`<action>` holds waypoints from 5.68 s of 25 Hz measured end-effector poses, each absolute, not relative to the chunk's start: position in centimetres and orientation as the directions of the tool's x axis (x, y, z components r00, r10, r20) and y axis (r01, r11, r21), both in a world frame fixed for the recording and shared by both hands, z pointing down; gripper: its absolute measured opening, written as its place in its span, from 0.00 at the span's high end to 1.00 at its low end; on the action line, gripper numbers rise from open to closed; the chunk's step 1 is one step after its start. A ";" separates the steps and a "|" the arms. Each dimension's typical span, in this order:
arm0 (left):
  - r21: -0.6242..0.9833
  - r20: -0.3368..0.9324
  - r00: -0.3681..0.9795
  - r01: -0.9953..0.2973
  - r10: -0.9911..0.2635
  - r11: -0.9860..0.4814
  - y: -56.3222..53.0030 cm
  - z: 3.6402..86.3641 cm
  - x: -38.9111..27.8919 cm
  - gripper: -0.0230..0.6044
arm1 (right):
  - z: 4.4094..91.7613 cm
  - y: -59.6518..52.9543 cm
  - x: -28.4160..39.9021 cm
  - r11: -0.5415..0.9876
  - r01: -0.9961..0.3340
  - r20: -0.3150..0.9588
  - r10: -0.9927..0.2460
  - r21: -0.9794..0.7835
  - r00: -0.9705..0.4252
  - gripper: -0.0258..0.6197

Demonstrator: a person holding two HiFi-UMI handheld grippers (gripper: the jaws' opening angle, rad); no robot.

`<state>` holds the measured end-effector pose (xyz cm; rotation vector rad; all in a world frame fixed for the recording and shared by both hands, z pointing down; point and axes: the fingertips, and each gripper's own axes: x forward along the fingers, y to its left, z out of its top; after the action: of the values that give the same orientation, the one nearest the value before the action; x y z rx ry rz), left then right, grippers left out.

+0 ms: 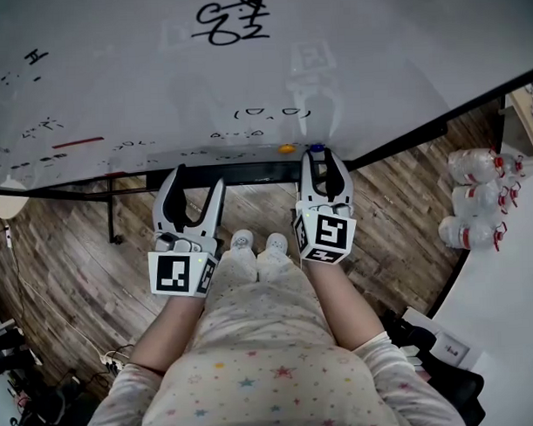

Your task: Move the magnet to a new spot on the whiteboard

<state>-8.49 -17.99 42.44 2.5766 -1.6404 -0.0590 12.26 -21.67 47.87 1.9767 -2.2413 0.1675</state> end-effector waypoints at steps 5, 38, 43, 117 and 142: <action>0.095 0.014 0.421 -0.904 -0.907 -0.418 -18.0 42.5 -8.6 0.57 | 47.8 -21.9 12.3 0.121 -0.992 0.185 -0.976 0.021 -0.115 0.74; 0.087 -0.005 0.425 -0.902 -0.905 -0.424 -17.0 41.8 -8.5 0.57 | 46.5 -19.9 12.1 0.154 -0.988 0.213 -0.966 0.017 -0.147 0.77; 0.069 -0.012 0.450 -0.891 -0.893 -0.449 -17.0 41.2 -7.9 0.58 | 45.0 -19.4 11.7 0.211 -0.975 0.230 -0.954 0.069 -0.190 0.77; -0.073 -0.163 0.587 -0.809 -0.793 -0.584 -19.9 29.9 -2.3 0.90 | 21.9 -21.6 13.1 0.163 -0.966 -0.149 -0.970 0.198 -0.195 0.72; -0.058 -0.198 0.578 -0.813 -0.792 -0.579 -19.1 29.7 -2.8 0.90 | 22.4 -19.1 14.9 0.136 -0.976 -0.199 -0.965 0.172 -0.170 0.89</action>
<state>-2.82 -19.10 29.65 2.9148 -1.4927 -0.2487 14.87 -19.10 22.43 2.0491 -2.3977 -0.4180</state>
